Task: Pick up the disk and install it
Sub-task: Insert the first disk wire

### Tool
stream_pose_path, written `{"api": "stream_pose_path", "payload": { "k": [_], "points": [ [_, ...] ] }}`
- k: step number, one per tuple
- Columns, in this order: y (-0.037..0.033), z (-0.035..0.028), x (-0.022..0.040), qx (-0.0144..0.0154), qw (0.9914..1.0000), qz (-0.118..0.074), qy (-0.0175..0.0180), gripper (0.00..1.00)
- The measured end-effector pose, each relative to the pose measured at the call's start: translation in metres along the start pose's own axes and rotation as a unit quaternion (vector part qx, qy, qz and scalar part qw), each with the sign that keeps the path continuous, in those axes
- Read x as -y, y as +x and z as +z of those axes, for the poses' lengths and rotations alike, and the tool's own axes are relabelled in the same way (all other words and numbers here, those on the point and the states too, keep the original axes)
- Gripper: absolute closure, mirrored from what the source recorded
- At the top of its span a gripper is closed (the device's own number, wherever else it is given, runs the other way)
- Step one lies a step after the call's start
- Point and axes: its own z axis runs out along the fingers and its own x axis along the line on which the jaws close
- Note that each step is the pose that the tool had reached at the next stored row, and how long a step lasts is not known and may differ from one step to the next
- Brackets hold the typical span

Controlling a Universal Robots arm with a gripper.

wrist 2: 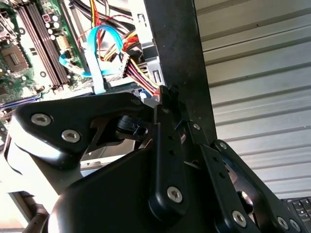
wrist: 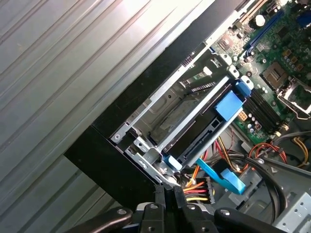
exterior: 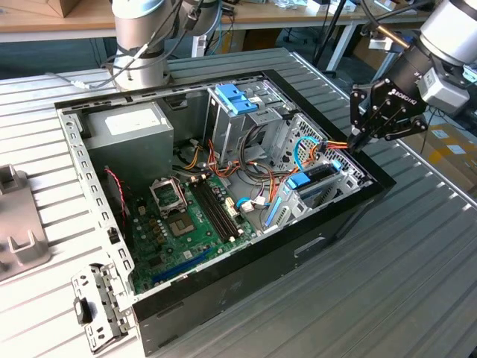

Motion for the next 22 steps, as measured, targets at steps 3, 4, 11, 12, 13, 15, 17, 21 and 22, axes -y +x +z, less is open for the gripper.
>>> {"api": "stream_pose_path", "payload": {
  "k": [3, 4, 11, 12, 13, 15, 17, 21, 22],
  "points": [
    [-0.0037, 0.0004, -0.0027, 0.0065, 0.99996, -0.001, 0.0062, 0.82],
    [-0.0049, 0.0007, -0.0040, 0.0083, 0.99993, -0.001, 0.0080, 0.84],
    [-0.0108, 0.0015, -0.0133, 0.0110, 0.99988, -0.001, 0.0105, 0.84],
    [-0.0110, 0.0017, -0.0147, 0.0111, 0.99988, -0.001, 0.0105, 0.84],
    [-0.0120, 0.0020, -0.0174, 0.0111, 0.99988, -0.001, 0.0106, 0.84],
    [-0.0163, 0.0030, -0.0239, 0.0110, 0.99988, -0.001, 0.0105, 0.84],
    [-0.0206, 0.0045, -0.0299, 0.0111, 0.99988, -0.001, 0.0106, 0.84],
    [-0.0216, 0.0086, -0.0323, 0.0103, 0.99990, 0.001, 0.0102, 0.84],
    [-0.0216, 0.0099, -0.0325, 0.0099, 0.99990, 0.003, 0.0102, 0.84]
  ]
}}
